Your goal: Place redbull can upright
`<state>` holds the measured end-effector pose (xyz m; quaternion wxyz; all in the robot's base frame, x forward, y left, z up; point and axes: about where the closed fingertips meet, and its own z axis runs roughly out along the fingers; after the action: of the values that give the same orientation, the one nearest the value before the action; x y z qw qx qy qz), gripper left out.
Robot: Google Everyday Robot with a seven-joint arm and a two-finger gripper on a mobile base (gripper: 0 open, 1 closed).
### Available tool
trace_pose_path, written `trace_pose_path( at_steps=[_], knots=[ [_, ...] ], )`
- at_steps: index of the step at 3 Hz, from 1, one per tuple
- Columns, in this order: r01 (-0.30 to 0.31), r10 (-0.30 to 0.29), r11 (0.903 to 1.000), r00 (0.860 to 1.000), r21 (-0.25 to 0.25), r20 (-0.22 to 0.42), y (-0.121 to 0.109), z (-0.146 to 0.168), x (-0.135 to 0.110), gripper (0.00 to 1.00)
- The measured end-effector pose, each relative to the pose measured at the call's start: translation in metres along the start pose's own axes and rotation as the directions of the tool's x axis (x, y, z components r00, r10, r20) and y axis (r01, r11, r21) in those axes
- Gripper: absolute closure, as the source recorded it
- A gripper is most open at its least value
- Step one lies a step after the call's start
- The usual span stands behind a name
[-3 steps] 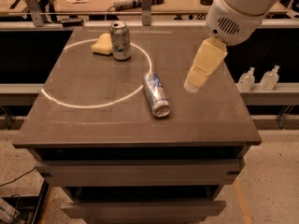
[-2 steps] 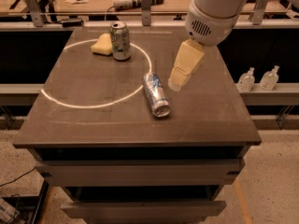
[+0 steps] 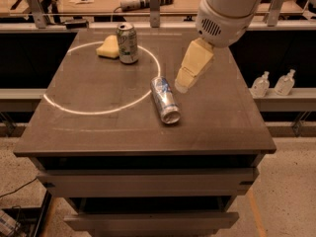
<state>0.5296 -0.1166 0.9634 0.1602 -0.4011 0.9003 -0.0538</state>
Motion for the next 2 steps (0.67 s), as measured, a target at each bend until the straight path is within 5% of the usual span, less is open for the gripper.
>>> trace_pose_path(
  at_steps=[1, 2],
  knots=[
    [-0.02, 0.021, 0.9992, 0.999, -0.036, 0.031, 0.0003, -0.0026, -0.0003, 0.0],
    [-0.101, 0.102, 0.9858, 0.995, -0.134, 0.001, 0.006, 0.0042, -0.0089, 0.0]
  ],
)
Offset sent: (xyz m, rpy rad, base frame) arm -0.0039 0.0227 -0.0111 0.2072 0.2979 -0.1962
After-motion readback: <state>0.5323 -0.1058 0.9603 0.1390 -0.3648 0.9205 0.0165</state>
